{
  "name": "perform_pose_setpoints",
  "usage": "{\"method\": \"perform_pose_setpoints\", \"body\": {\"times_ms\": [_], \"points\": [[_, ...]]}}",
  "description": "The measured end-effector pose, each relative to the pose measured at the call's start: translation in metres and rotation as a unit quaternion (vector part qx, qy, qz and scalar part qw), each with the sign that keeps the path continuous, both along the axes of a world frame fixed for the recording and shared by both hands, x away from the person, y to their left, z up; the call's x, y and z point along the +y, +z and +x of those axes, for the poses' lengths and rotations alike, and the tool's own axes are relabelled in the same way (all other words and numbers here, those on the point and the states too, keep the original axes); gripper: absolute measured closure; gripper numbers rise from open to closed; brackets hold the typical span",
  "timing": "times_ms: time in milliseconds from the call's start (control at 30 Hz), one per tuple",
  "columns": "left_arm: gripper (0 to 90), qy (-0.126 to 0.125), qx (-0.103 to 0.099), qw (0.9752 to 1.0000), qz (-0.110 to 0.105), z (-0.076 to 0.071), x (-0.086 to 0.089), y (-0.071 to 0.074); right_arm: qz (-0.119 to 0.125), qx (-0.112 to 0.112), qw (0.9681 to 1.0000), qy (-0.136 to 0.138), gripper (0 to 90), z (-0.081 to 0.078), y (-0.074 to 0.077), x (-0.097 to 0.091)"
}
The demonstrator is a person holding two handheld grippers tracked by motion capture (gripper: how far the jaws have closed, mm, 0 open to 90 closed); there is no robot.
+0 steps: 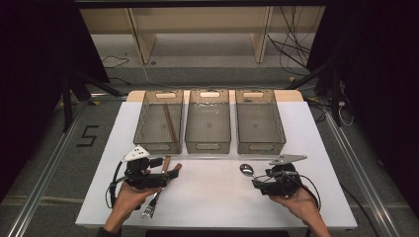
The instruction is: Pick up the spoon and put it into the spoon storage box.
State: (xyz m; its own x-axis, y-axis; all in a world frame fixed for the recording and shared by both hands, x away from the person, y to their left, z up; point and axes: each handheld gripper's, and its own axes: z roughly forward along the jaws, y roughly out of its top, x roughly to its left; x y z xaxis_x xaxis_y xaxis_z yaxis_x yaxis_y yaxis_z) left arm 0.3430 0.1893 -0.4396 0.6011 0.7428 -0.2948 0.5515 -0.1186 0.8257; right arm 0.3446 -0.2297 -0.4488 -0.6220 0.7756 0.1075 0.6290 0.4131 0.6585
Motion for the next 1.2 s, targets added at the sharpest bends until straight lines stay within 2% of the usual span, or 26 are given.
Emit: {"method": "perform_pose_setpoints", "body": {"times_ms": [100,333,567,700,867,1067,1200], "points": [[15.9,0.004,-0.005,0.9999,-0.008,-0.003,-0.001,-0.002,-0.008,0.014,0.9999,0.003,42.2,0.002,-0.003,-0.004],[15.9,0.007,-0.014,0.9998,-0.008,-0.012,-0.001,-0.010,-0.026,0.032,0.9992,-0.001,51.7,0.004,-0.006,-0.007],[15.8,0.014,-0.016,0.9997,-0.015,-0.019,0.001,-0.019,-0.048,0.031,0.9984,0.004,61.3,0.004,-0.008,-0.004],[15.9,0.008,-0.013,0.9998,-0.008,-0.021,-0.001,-0.022,-0.061,0.037,0.9975,0.006,64.9,0.006,-0.010,0.000],[15.8,0.008,-0.015,0.9998,-0.008,-0.024,-0.002,-0.024,-0.074,0.047,0.9962,0.004,68.7,0.013,-0.016,0.002],[15.8,0.006,-0.008,0.9999,-0.011,-0.023,-0.002,-0.026,-0.097,0.058,0.9936,0.007,73.5,0.019,-0.022,0.007],[15.8,0.005,-0.009,0.9999,-0.010,-0.024,-0.002,-0.026,-0.106,0.052,0.9930,0.007,79.6,0.020,-0.022,0.008]]}}
